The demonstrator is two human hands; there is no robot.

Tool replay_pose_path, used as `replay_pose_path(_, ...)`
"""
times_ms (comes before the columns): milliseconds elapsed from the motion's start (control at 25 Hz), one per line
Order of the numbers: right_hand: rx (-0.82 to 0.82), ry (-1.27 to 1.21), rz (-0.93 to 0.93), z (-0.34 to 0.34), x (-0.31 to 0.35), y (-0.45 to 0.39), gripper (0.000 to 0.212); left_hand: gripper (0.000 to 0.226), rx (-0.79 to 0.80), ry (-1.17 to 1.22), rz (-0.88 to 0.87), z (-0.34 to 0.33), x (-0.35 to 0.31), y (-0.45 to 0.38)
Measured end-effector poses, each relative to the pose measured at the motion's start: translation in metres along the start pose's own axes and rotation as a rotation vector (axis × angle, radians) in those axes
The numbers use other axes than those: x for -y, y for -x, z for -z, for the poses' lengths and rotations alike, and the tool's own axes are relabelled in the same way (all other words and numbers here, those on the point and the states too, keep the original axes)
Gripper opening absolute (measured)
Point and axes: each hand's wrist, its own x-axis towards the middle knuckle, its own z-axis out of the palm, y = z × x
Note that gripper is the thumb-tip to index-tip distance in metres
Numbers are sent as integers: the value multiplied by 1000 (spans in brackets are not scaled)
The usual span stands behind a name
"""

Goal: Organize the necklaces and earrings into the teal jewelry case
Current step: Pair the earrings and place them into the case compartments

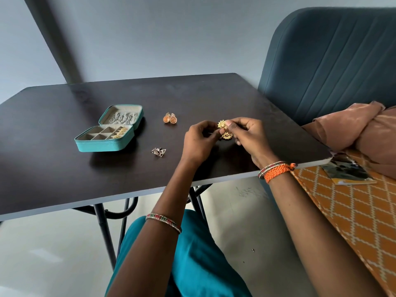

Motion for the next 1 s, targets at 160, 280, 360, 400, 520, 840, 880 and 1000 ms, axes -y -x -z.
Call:
replay_pose_path(160, 82, -83, 28, 0, 1, 1, 11, 4, -1, 89, 5, 1, 2, -1)
replay_pose_path(280, 80, -152, 24, 1, 4, 3, 15, 13, -1, 170, 51, 2, -1, 0)
replay_pose_path(360, 75, -170, 15, -1, 6, 4, 10, 17, -6, 217, 78, 2, -3, 1)
replay_pose_path(400, 74, -156, 27, -1, 7, 5, 8, 21, -12, 218, 83, 2, -4, 1)
replay_pose_path(520, 79, -149, 52, -1, 6, 4, 13, 30, -26, 156, 67, 2, -4, 2)
replay_pose_path(840, 79, -113, 54, -1, 3, 3, 7, 14, 2, 203, 5, 3, -8, 6)
replay_pose_path(880, 81, -79, 53, 0, 3, 3, 4, 13, -7, 238, 11, 3, -9, 7)
replay_pose_path(1000, 59, -39, 27, 1, 0, 1, 9, 9, -44, 303, 42, 4, -12, 8)
